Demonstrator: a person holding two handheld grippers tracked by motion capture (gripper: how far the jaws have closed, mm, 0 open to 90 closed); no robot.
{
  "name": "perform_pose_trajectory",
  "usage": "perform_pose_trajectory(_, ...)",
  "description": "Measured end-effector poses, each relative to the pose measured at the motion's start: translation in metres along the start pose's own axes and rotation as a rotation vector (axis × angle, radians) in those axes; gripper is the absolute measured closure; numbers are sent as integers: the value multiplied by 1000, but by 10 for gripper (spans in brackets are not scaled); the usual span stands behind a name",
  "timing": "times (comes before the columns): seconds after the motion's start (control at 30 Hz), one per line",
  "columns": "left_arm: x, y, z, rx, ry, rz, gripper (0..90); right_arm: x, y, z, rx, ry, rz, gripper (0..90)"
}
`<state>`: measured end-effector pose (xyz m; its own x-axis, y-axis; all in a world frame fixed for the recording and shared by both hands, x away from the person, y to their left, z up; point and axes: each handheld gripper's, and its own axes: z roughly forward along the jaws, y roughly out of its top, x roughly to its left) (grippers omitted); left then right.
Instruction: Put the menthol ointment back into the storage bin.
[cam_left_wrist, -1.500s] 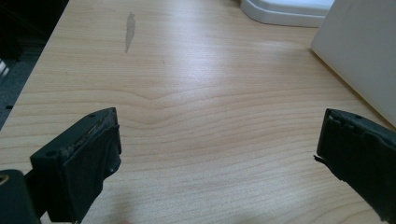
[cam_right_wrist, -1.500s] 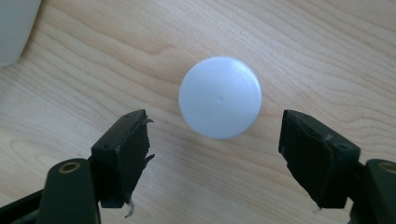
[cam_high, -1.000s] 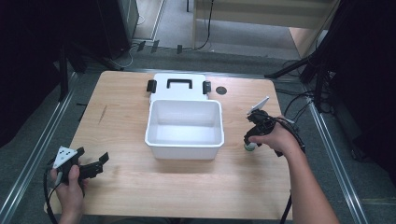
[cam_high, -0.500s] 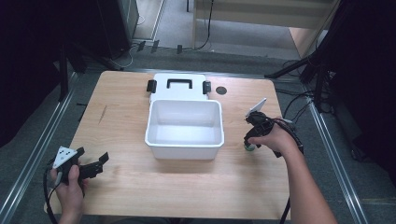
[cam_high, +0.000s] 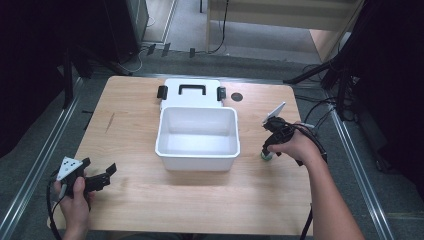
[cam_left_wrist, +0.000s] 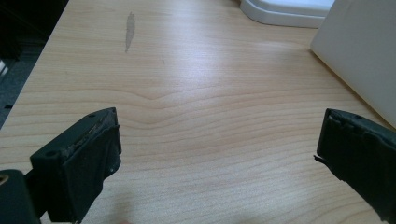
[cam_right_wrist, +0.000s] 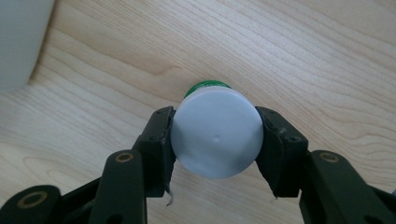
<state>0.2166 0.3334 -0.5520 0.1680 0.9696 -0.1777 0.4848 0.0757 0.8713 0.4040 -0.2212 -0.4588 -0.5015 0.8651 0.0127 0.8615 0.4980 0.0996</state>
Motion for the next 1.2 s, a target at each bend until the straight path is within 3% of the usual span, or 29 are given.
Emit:
perform_pose_trajectory(0.5, 0, 0, 0, -1, -1, -2, 3, 14, 13, -35, -17, 6, -91, 516)
perform_pose_trajectory(0.7, 0, 0, 0, -1, -1, -2, 3, 22, 17, -53, -22, -2, -159, 516)
perform_pose_trajectory(1.2, 0, 0, 0, -4, -1, -6, 3, 37, 29, -92, -43, -1, -217, 516)
